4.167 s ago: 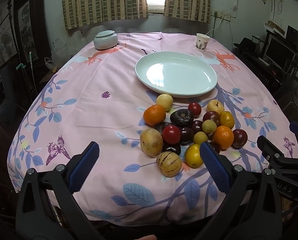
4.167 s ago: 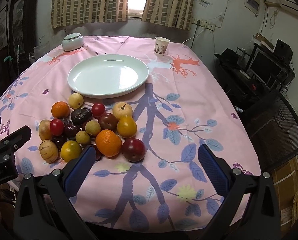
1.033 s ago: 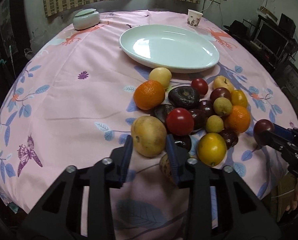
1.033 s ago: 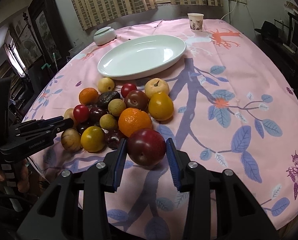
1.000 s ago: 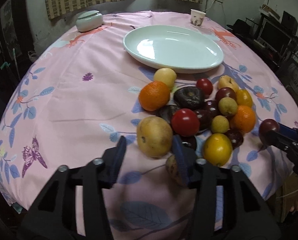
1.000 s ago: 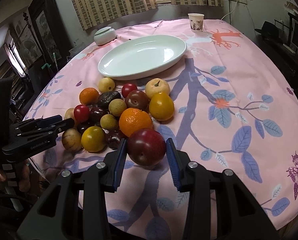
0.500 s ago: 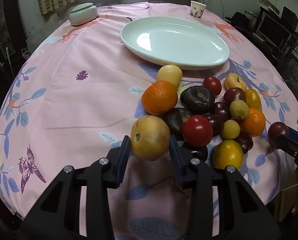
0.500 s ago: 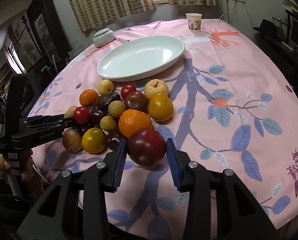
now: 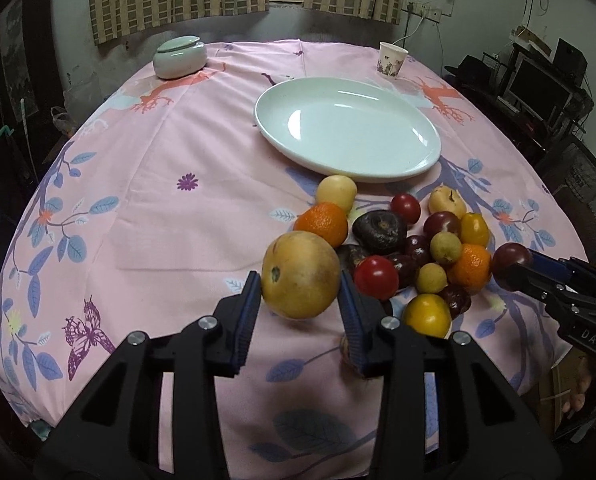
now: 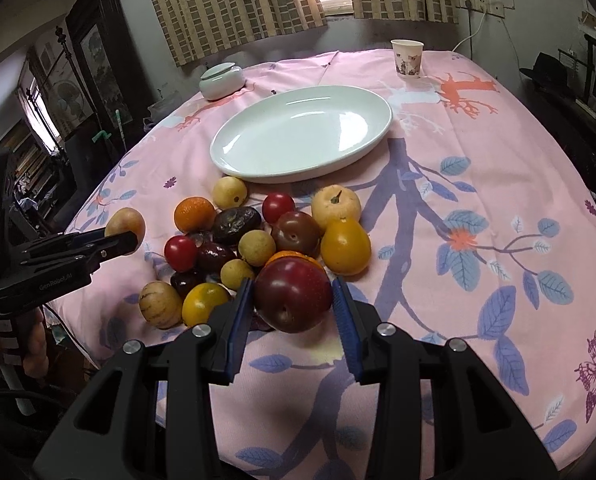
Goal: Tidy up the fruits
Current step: 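Carry the pear and plum onto the white plate and release both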
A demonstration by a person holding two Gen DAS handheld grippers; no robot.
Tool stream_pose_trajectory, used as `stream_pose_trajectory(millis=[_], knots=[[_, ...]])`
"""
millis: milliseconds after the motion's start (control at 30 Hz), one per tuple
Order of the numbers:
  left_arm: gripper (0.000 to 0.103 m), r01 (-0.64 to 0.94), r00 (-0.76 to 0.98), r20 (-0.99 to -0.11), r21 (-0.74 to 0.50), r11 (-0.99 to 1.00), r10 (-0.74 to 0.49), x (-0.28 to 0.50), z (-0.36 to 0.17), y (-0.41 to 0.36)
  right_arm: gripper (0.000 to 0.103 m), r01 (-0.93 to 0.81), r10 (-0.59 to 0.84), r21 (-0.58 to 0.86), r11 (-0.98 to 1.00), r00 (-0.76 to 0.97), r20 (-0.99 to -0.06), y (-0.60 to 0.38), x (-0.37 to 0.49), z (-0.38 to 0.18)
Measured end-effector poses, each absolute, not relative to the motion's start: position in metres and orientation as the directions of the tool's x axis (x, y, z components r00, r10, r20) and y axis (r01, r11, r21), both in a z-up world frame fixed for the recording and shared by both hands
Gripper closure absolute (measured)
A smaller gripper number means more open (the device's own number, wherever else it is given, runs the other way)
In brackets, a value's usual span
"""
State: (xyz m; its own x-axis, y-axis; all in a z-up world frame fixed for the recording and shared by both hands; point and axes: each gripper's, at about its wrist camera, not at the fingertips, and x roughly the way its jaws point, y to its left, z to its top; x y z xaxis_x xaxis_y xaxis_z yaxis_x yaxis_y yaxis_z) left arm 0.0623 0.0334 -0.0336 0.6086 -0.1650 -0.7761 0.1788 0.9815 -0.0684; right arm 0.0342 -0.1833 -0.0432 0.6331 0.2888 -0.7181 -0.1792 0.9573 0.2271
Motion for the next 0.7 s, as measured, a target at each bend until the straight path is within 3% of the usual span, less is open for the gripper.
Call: stream_pose_trajectory(millis=[333,500,700], knots=[[0.063,0.199,0.657,-0.738,-0.025,0.980,-0.152,0.146,0.009,0.008,0.063,-0.264,0.293,0.146,0.953,0.694,-0.658,-0.179,0.116,0.022],[0.063,0.187,0.652,-0.745,-0.016,0.982,-0.137,0.212,0.008,-0.009,0.064,-0.244,0.312,0.204,0.948,0.588,-0.746,-0.186,0.188,0.004],[0.063,0.227,0.648,-0.743,-0.021,0.974,-0.167,0.220,0.002,-0.016,0.063,-0.283,0.326,0.201,0.938,0.524,-0.786,-0.197,0.126,-0.020]])
